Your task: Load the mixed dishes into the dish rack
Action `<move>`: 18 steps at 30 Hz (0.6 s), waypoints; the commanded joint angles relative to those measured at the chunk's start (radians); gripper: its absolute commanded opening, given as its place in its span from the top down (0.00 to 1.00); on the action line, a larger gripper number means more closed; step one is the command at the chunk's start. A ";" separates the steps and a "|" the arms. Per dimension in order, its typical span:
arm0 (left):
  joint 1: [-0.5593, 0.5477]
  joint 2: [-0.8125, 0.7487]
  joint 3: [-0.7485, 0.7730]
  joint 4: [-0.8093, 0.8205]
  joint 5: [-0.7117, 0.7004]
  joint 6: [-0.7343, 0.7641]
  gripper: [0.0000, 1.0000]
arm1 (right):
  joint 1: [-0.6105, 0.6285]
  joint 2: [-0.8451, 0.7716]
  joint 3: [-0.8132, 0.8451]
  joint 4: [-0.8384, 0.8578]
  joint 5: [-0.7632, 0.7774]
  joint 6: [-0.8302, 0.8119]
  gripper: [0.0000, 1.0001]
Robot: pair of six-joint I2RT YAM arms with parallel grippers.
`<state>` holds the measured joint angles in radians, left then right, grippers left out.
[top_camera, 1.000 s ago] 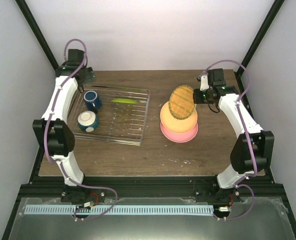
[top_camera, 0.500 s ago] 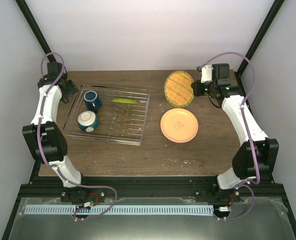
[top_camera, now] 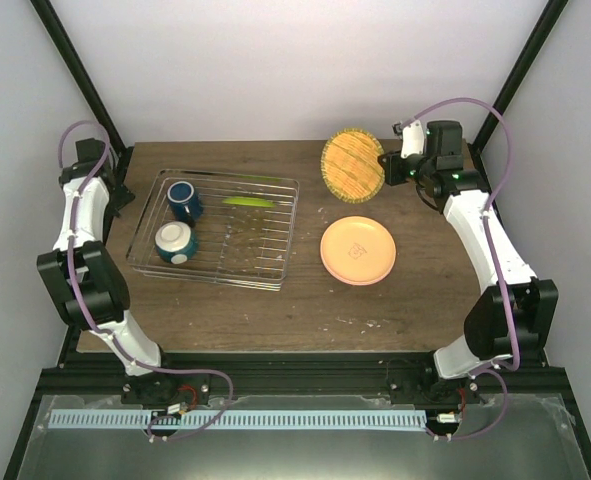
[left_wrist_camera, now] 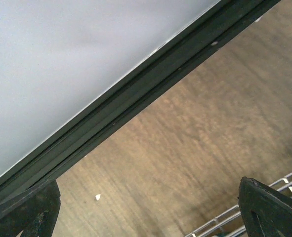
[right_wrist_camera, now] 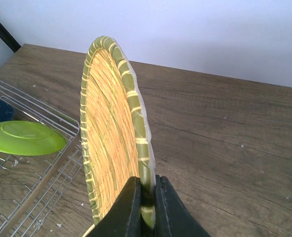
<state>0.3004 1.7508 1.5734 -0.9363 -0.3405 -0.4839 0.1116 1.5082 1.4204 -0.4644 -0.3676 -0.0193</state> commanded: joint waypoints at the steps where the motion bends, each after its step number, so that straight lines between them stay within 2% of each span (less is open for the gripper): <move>1: 0.000 -0.009 -0.033 -0.055 -0.051 -0.029 0.00 | -0.007 -0.014 0.077 0.050 -0.026 -0.006 0.99; 7: 0.000 0.001 -0.106 -0.087 -0.040 -0.040 0.00 | -0.007 -0.004 0.089 0.043 -0.025 -0.004 0.99; 18: -0.019 -0.095 -0.352 -0.059 0.016 -0.074 0.00 | 0.002 -0.002 0.107 0.081 -0.075 0.007 0.99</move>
<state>0.3061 1.6917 1.3048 -0.9501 -0.3660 -0.5510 0.1116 1.5116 1.4639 -0.4561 -0.3962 -0.0177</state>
